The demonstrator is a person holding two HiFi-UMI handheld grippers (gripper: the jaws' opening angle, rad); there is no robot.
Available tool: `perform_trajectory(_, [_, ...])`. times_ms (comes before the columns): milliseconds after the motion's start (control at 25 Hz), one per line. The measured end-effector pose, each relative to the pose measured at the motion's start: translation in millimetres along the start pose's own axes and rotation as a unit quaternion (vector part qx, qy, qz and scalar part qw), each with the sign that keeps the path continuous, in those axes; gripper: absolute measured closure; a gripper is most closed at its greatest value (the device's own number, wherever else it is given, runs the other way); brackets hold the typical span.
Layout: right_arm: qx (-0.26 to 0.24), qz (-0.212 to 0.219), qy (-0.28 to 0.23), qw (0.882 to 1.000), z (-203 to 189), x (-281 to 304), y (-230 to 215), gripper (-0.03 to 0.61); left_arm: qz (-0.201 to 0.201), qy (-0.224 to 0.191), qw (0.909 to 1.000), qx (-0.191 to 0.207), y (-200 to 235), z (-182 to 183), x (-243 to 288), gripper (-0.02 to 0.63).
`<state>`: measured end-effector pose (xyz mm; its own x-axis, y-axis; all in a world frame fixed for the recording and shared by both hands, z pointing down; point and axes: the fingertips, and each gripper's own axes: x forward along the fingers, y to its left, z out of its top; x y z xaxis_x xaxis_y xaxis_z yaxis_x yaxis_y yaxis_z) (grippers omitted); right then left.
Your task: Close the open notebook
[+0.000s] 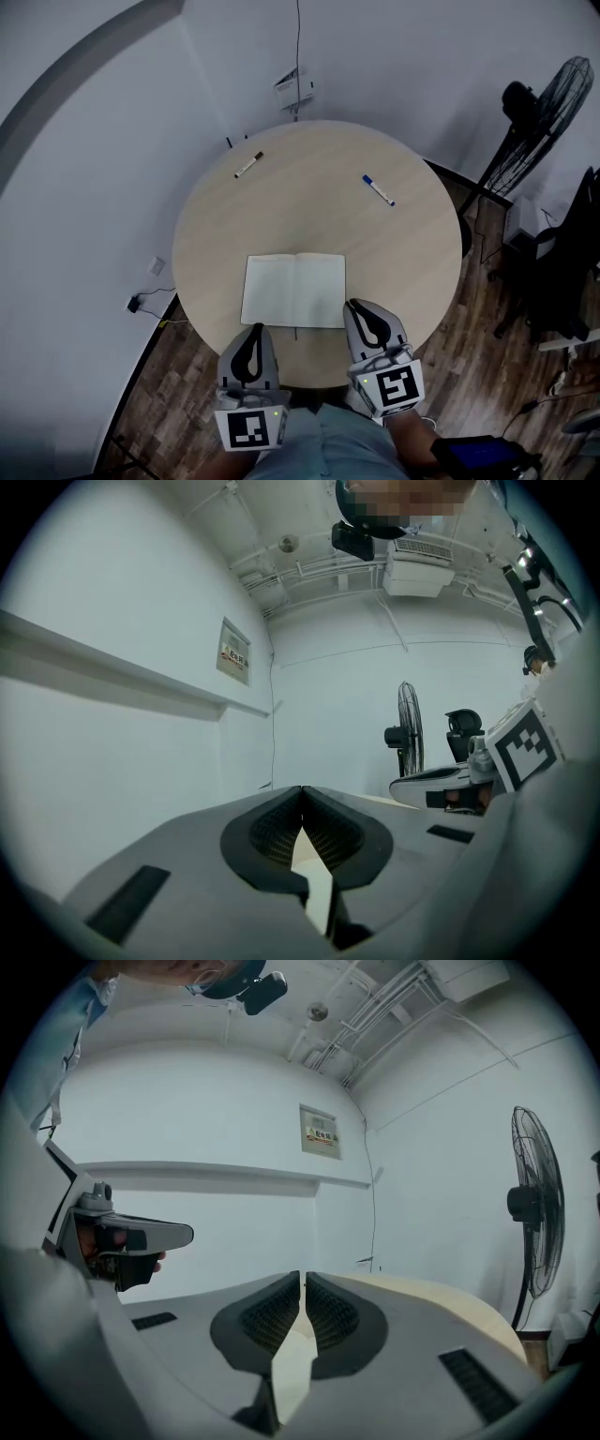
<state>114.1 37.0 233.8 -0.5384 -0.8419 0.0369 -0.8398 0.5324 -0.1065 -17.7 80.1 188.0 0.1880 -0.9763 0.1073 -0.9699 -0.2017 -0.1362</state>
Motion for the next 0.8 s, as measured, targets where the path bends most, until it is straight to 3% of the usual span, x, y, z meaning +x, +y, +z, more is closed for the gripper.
perform_trajectory(200, [-0.001,0.01,0.041,0.999,-7,30,-2,0.528,0.014,0.017,0.9998,-0.004,23,-12,20,0.595])
perform_trajectory(440, [0.015,0.019,0.047,0.999,-21,83,5,0.528,0.021,0.034,0.9985,-0.038,60,-32,53,0.594])
perform_trajectory(800, [0.027,0.051,0.098,0.994,-78,167,36,0.528,0.019,0.108,0.9914,-0.071,122,-109,101,0.594])
